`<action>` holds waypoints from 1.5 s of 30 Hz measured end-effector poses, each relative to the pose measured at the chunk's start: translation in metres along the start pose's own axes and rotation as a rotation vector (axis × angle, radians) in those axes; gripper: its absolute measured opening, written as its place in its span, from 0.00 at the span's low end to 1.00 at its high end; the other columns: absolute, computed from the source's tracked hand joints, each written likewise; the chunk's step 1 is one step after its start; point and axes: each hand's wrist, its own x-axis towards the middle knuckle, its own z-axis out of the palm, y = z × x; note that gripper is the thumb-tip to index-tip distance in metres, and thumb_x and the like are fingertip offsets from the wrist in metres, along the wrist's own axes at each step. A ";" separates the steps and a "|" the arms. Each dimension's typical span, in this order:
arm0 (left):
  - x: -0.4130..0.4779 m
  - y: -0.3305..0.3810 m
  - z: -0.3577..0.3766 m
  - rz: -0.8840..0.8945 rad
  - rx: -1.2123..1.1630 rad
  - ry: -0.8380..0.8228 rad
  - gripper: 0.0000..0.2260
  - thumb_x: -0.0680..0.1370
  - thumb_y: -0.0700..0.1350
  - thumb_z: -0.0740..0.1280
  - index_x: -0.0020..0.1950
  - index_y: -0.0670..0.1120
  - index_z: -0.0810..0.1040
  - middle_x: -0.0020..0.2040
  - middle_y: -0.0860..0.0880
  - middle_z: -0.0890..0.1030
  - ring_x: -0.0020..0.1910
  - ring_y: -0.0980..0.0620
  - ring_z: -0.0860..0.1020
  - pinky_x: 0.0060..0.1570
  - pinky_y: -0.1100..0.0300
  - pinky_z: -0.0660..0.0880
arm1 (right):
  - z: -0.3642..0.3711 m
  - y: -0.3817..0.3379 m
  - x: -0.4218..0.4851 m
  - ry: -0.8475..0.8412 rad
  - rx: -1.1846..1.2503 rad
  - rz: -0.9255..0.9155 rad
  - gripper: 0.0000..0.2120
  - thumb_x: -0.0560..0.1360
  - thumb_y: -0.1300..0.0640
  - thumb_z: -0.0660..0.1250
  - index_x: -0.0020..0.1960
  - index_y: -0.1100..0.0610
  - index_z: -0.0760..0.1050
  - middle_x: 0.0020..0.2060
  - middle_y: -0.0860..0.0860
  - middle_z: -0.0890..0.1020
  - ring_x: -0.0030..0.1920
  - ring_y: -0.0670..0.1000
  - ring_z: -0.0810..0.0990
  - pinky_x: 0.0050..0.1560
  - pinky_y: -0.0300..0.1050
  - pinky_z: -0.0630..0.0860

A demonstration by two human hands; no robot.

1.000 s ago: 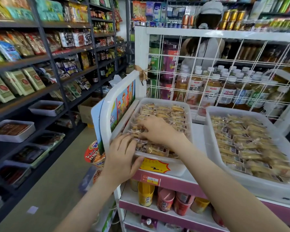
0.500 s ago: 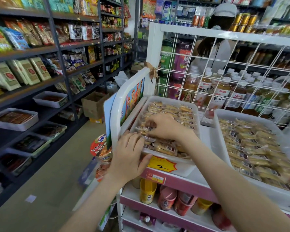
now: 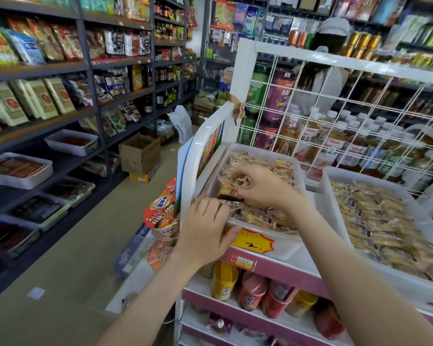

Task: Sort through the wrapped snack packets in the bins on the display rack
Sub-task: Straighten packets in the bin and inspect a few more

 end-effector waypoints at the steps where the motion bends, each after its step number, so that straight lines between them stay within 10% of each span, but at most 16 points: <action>1: 0.000 0.000 0.001 -0.006 -0.001 -0.003 0.15 0.79 0.56 0.59 0.51 0.44 0.72 0.45 0.45 0.78 0.49 0.49 0.72 0.62 0.52 0.66 | 0.001 -0.001 -0.002 -0.020 0.030 0.012 0.16 0.74 0.58 0.66 0.62 0.52 0.73 0.55 0.47 0.78 0.55 0.49 0.75 0.57 0.45 0.72; 20: 0.001 0.005 -0.008 -0.066 0.031 -0.142 0.19 0.81 0.57 0.56 0.51 0.42 0.76 0.46 0.45 0.78 0.47 0.46 0.75 0.59 0.50 0.71 | 0.019 0.007 -0.022 0.296 0.433 0.051 0.22 0.75 0.60 0.68 0.67 0.48 0.69 0.58 0.45 0.76 0.61 0.44 0.74 0.62 0.48 0.74; 26: 0.005 0.009 -0.018 -0.105 0.013 -0.217 0.22 0.82 0.59 0.52 0.52 0.43 0.76 0.47 0.46 0.77 0.48 0.46 0.74 0.58 0.51 0.68 | -0.004 -0.006 -0.024 0.646 0.757 0.189 0.13 0.78 0.61 0.63 0.62 0.51 0.73 0.53 0.48 0.78 0.50 0.44 0.77 0.47 0.37 0.77; 32: 0.016 0.034 -0.030 -0.398 -0.262 -0.197 0.27 0.81 0.61 0.47 0.60 0.44 0.77 0.58 0.48 0.78 0.63 0.49 0.72 0.73 0.49 0.53 | -0.006 -0.008 -0.063 0.595 1.014 0.253 0.13 0.78 0.62 0.65 0.61 0.51 0.75 0.53 0.51 0.79 0.51 0.49 0.82 0.47 0.44 0.80; 40: 0.022 0.096 -0.074 -0.748 -0.647 -0.122 0.14 0.82 0.49 0.61 0.66 0.49 0.73 0.59 0.54 0.77 0.58 0.56 0.75 0.55 0.66 0.71 | 0.008 -0.029 -0.146 0.552 1.302 0.185 0.14 0.74 0.64 0.66 0.59 0.55 0.76 0.48 0.53 0.81 0.45 0.48 0.82 0.44 0.41 0.79; 45: 0.000 0.140 -0.094 -1.027 -0.956 -0.127 0.11 0.80 0.44 0.66 0.62 0.50 0.76 0.54 0.58 0.80 0.54 0.59 0.79 0.60 0.54 0.76 | 0.022 -0.039 -0.216 0.546 1.430 0.186 0.18 0.72 0.59 0.66 0.62 0.58 0.74 0.49 0.54 0.81 0.47 0.50 0.82 0.47 0.41 0.78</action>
